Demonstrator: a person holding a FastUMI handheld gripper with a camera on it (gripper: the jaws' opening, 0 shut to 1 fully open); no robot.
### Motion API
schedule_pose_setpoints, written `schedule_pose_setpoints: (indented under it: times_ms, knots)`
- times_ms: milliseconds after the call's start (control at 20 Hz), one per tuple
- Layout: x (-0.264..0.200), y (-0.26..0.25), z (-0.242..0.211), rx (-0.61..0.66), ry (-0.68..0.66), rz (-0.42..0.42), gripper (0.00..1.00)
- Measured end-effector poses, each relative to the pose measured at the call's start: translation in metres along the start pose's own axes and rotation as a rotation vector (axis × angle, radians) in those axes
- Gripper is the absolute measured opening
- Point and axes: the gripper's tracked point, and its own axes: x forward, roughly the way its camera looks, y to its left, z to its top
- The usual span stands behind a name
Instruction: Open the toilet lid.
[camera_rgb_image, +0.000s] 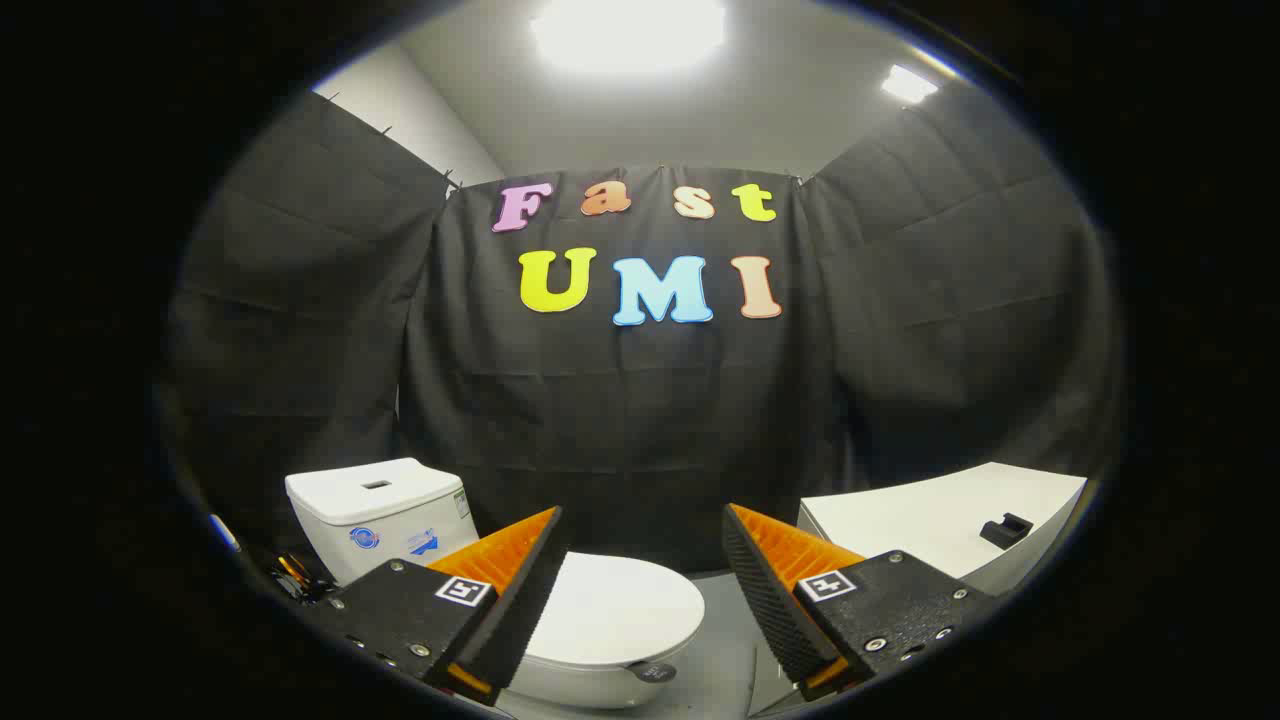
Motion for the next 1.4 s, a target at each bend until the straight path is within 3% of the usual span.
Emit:
schedule_pose_setpoints:
  times_ms: [1050, 1400]
  knots:
    - [0.0, 0.017, -0.01, -0.036, 0.041, 0.036, 0.96]
    - [0.005, 0.018, -0.016, 0.065, 0.044, 0.047, 0.96]
